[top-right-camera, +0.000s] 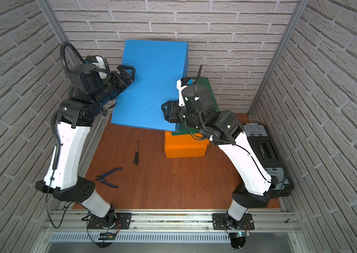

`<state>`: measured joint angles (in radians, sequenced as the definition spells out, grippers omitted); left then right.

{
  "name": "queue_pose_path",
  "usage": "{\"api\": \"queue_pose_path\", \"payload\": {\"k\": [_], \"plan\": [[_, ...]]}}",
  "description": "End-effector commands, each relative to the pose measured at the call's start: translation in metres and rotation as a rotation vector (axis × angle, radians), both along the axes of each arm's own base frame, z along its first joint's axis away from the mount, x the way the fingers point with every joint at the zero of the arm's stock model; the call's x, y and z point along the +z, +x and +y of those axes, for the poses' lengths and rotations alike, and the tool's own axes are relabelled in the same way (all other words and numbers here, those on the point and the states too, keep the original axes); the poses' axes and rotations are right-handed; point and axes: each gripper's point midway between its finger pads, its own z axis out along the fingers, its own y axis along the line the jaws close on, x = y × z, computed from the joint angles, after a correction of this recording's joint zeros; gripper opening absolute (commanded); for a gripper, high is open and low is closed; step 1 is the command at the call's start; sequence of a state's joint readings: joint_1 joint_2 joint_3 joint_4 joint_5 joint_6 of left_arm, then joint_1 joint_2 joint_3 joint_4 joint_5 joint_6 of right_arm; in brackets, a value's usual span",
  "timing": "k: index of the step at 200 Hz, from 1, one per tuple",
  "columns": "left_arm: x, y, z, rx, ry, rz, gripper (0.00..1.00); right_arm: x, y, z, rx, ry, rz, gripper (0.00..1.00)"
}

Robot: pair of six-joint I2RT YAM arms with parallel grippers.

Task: Stack the shoeboxes
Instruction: Place the shoebox at the shoebox.

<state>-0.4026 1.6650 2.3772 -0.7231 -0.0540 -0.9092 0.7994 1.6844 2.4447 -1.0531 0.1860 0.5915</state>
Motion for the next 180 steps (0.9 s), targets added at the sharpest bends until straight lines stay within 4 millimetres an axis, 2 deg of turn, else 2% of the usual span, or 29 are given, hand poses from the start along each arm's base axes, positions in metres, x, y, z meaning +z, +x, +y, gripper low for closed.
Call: {"api": "queue_pose_path", "payload": {"k": [1,41,116,150,180], "plan": [[0.006,-0.018,-0.075,-0.254,-0.104,0.004,0.95,0.017,-0.018,0.07,0.301,0.109,-0.072,0.41],[-0.004,-0.002,-0.098,-0.286,-0.124,0.016,0.95,0.013,-0.004,0.044,0.248,0.126,-0.049,0.4],[-0.018,0.027,-0.136,-0.358,-0.177,0.035,0.94,0.0,0.027,-0.021,0.103,0.183,-0.006,0.4],[-0.017,0.033,-0.138,-0.354,-0.188,0.029,0.95,-0.004,0.039,-0.043,0.063,0.243,0.018,0.4],[-0.005,0.031,-0.129,-0.332,-0.202,-0.003,0.98,-0.007,0.052,-0.053,0.061,0.32,0.054,0.39]]}}
